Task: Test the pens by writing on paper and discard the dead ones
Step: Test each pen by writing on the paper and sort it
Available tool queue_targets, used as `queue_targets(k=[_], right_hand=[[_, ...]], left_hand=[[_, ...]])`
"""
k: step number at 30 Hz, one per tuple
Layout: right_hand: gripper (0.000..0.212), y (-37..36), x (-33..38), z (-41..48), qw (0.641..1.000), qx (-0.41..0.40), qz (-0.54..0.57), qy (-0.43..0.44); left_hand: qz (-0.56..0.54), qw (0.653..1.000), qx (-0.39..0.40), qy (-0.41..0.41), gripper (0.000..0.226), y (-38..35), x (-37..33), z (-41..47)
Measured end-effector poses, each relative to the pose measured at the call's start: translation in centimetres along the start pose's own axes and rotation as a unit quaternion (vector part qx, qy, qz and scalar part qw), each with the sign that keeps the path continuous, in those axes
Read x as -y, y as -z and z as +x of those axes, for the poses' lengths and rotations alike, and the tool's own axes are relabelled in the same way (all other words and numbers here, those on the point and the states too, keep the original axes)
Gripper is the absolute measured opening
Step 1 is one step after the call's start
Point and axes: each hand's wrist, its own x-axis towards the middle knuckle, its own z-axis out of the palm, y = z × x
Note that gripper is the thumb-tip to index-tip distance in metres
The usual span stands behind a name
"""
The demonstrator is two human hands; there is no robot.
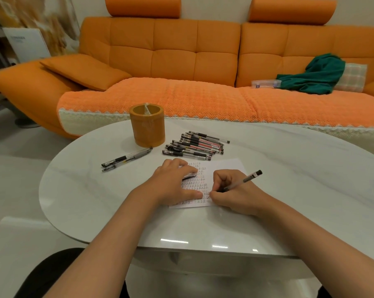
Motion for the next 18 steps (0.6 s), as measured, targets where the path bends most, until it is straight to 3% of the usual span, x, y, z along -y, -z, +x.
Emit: queue_targets(k=[11,18], right_hand=[[0.026,-0.40,0.48,-0.40,1.000,0.014,0.002,0.011],[0.022,-0.57,0.35,-0.43,1.000,0.006,-0.021,0.019]], left_hand=[[-0.013,1.000,-0.003,-0.001,0.082,0.24,-0.21,-0.18],[-0.018,1.000,-0.002,0.003,0.082,0.25,-0.30,-0.24]])
